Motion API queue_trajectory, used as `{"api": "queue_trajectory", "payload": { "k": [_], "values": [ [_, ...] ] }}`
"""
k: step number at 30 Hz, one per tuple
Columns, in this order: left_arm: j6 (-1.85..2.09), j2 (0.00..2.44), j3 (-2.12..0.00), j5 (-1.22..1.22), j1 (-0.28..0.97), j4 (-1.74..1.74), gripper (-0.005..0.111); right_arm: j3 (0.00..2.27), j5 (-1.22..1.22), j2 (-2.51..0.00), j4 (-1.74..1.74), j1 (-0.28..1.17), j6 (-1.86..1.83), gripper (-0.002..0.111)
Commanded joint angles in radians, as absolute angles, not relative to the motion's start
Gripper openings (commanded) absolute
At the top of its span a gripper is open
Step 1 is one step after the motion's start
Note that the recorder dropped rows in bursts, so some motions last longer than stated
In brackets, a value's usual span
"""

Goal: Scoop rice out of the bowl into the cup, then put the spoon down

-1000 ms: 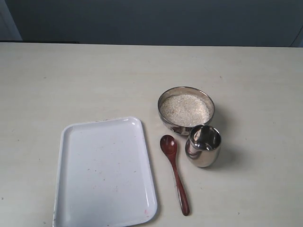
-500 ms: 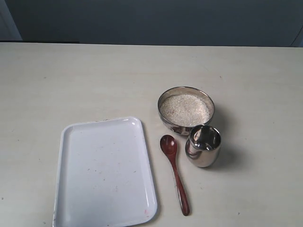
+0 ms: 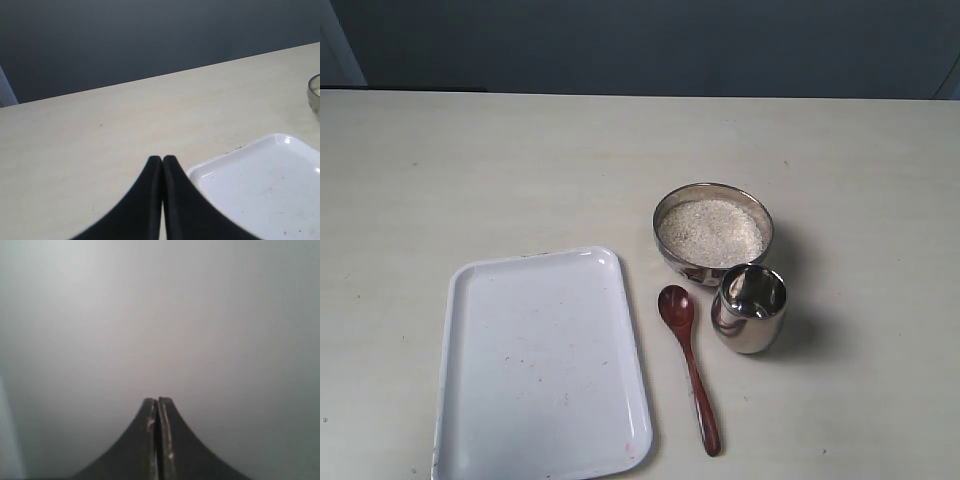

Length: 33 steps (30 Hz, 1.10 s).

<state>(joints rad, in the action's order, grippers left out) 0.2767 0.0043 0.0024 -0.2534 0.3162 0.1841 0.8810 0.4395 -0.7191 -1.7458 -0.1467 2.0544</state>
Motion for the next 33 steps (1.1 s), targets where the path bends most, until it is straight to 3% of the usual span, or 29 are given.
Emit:
{"api": "queue_trajectory", "payload": {
  "k": [1,6,10,15,18,22,25,27,30,33],
  "values": [
    [0.272,0.0,0.0,-0.239,0.321,0.183,0.001,0.894,0.136,-0.755,-1.744,-0.144,1.823,-0.001],
    [0.272,0.0,0.0,-0.239,0.321,0.185,0.001,0.894,-0.015,-0.78,-1.744,-0.144,1.479,-0.001],
    [0.272,0.0,0.0,-0.239,0.321,0.185,0.001,0.879,-0.029,-0.807,-1.744,-0.142,1.422,-0.001],
    [0.272,0.0,0.0,-0.239,0.321,0.185,0.001,0.711,0.173,-0.867,-1.744,-0.137,1.471,-0.001],
    [0.272,0.0,0.0,-0.239,0.321,0.185,0.001,0.6,0.216,-0.883,-1.744,-0.137,1.721,-0.001],
    [0.272,0.0,0.0,-0.239,0.321,0.185,0.001,0.572,0.628,-0.883,-1.744,-0.137,2.022,-0.001],
    [0.272,0.0,0.0,-0.239,0.321,0.185,0.001,0.646,1.087,-0.875,-1.734,-0.137,2.022,-0.001],
    [0.272,0.0,0.0,-0.239,0.321,0.185,0.001,0.725,1.193,-0.849,-1.515,-0.137,1.997,-0.001],
    [0.272,0.0,0.0,-0.239,0.321,0.185,0.001,0.864,1.221,-0.823,-1.199,-0.137,2.06,-0.001],
    [0.272,0.0,0.0,-0.239,0.321,0.185,0.001,1.058,1.125,-0.819,-1.219,-0.137,2.117,-0.001]
  ]
}}
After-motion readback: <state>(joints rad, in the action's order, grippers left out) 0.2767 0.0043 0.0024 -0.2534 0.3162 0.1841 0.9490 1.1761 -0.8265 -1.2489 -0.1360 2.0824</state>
